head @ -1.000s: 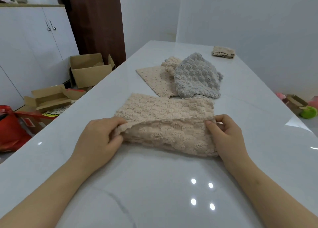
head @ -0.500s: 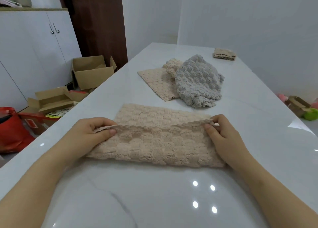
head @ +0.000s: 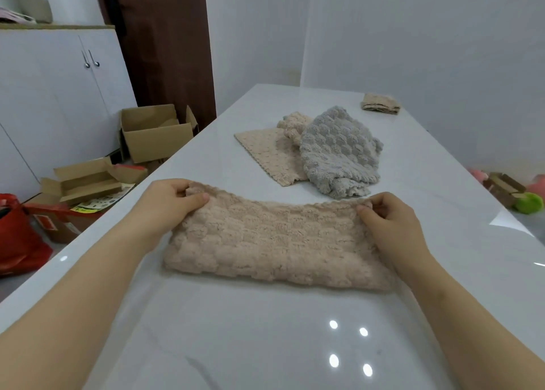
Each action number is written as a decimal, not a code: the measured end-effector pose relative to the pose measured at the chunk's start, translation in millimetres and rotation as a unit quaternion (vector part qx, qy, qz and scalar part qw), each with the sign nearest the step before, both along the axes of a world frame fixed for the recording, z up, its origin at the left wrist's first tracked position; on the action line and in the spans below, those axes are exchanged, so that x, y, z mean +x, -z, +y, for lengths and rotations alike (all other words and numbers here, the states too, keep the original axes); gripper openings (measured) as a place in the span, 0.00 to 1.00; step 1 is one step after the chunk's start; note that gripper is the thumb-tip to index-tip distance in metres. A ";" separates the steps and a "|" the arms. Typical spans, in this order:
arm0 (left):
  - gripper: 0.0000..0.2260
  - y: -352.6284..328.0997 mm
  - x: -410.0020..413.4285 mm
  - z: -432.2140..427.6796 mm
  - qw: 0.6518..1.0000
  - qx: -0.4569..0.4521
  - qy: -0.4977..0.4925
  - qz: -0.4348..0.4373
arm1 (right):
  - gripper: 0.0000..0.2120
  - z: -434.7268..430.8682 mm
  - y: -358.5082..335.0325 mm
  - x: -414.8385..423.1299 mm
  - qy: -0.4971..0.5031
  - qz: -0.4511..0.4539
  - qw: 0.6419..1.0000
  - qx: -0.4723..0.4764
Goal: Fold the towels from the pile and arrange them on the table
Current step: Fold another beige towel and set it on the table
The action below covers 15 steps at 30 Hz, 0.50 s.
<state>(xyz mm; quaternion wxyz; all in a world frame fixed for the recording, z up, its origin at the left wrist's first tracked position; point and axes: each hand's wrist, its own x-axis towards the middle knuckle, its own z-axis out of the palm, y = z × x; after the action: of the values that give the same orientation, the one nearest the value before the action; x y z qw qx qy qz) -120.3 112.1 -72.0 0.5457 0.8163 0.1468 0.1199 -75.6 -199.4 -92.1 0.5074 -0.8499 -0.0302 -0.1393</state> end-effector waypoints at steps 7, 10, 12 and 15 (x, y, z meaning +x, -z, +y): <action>0.09 31.6 18.2 -7.8 0.961 0.271 -0.059 -0.015 | 0.06 2.7 17.5 23.7 0.037 0.013 0.994 -0.106; 0.05 35.6 23.6 -3.6 0.959 0.279 -0.036 -0.023 | 0.07 2.9 20.3 25.1 0.038 0.006 0.991 -0.127; 0.03 36.0 27.6 0.3 0.966 0.255 -0.026 -0.024 | 0.07 2.4 20.2 26.3 0.035 0.003 0.990 -0.140; 0.03 36.2 28.8 1.7 0.966 0.258 -0.013 0.004 | 0.04 3.0 20.3 27.6 0.021 0.018 0.986 -0.167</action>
<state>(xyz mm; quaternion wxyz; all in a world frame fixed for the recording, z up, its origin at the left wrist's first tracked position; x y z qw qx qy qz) -91.4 113.8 -108.2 0.3145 0.9279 0.1236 0.1572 -48.0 -196.4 -112.5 0.3557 -0.9254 -0.0260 -0.1281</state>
